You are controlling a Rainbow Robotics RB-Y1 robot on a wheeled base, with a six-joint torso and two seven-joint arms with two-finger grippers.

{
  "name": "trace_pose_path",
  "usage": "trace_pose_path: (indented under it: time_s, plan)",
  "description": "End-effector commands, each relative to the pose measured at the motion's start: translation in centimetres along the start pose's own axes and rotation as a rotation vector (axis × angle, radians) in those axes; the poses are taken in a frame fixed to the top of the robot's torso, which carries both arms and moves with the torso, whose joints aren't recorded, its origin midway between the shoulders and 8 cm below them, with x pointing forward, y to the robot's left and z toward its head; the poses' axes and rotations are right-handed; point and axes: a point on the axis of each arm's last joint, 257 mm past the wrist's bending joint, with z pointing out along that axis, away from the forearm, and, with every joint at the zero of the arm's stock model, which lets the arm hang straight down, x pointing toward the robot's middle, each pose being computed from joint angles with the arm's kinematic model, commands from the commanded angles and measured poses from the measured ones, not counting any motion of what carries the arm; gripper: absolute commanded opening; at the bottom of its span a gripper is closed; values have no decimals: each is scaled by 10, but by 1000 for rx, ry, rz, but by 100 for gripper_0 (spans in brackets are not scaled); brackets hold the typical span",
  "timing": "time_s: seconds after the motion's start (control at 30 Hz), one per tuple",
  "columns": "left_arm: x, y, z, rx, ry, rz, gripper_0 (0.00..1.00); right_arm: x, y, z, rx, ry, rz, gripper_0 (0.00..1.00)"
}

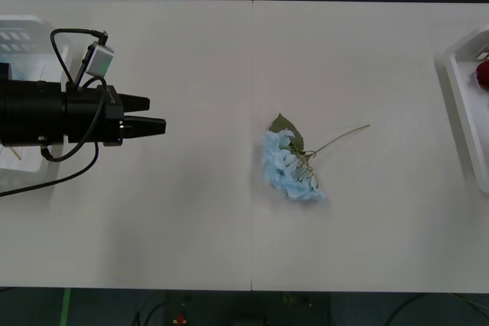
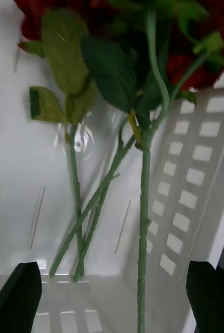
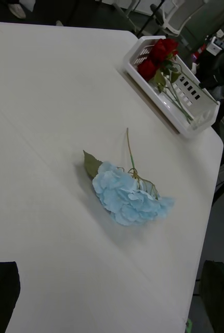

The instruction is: Put the red flowers into the right box and the blue flowers into the left box

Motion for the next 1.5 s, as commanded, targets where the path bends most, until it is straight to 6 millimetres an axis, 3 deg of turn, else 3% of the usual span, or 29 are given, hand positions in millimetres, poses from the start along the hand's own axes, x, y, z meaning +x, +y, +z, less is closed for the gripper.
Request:
trace_pose_path:
  time_s: [0.03,0.2,0.27,0.3,0.43,0.83,1.07,1.5]
  plan:
    - [3,-2,8,3,-34,50,100,-64,-24,-48,10,-121,-163,81]
    - [6,1,9,-7,-25,55,100,-104,23,-61,-32,-187,-492,82]
    - [6,0,9,-6,-24,56,100,-119,55,-65,-44,-207,-697,82]
    - [6,0,9,-6,-24,56,100,-121,61,-65,-45,-211,-736,82]
    - [6,1,9,-8,-24,60,100,-130,122,-63,-90,-223,-927,82]
    - [6,0,10,-6,-24,58,100,-147,256,-78,-231,-249,-1279,82]
    - [6,0,9,-7,-25,58,100,-149,306,-73,-275,-249,-1388,82]
    - [5,2,9,-14,-31,57,100,-144,398,-40,-306,-254,-1525,82]
